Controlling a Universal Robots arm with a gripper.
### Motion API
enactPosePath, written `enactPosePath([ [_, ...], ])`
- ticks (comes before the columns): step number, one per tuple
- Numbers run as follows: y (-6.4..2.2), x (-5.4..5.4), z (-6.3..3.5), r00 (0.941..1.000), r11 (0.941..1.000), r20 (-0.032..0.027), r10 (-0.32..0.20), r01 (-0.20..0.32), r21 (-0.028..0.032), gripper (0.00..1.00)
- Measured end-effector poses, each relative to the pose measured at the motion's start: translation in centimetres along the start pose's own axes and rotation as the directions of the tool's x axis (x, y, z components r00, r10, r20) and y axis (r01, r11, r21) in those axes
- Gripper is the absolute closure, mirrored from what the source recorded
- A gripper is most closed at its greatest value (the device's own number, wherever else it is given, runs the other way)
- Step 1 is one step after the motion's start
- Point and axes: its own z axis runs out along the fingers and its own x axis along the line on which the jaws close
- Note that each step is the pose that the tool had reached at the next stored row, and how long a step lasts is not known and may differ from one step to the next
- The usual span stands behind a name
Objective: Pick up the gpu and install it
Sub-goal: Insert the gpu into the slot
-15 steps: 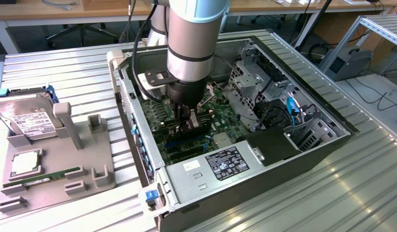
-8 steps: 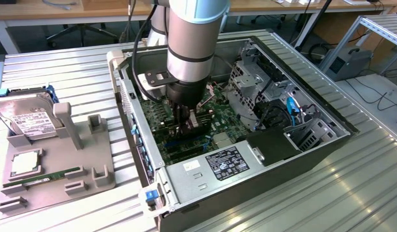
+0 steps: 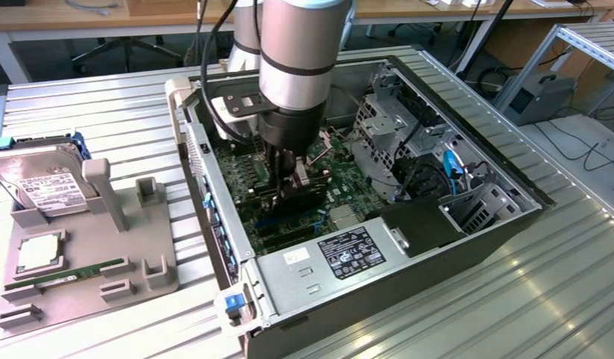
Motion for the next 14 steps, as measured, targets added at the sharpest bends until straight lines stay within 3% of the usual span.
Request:
enactPosePath([
  [4, -0.05, 0.0, -0.57, 1.0000, 1.0000, 0.0000, 0.000, 0.000, 0.0000, 0.60],
  [5, -0.26, 0.0, -0.58, 1.0000, 1.0000, 0.0000, 0.000, 0.000, -0.0016, 0.68],
  [6, -0.47, 0.0, -0.59, 1.0000, 1.0000, -0.0002, 0.000, 0.000, -0.0035, 0.68],
  [9, -1.80, 0.0, -0.58, 1.0000, 0.9998, -0.0003, 0.000, 0.000, -0.0181, 0.89],
  [11, -2.48, -0.1, -0.57, 1.0000, 0.9997, -0.0008, 0.000, 0.000, -0.0259, 0.89],
  [14, -3.04, -0.1, -0.56, 1.0000, 0.9995, -0.0009, 0.000, 0.000, -0.0306, 0.89],
])
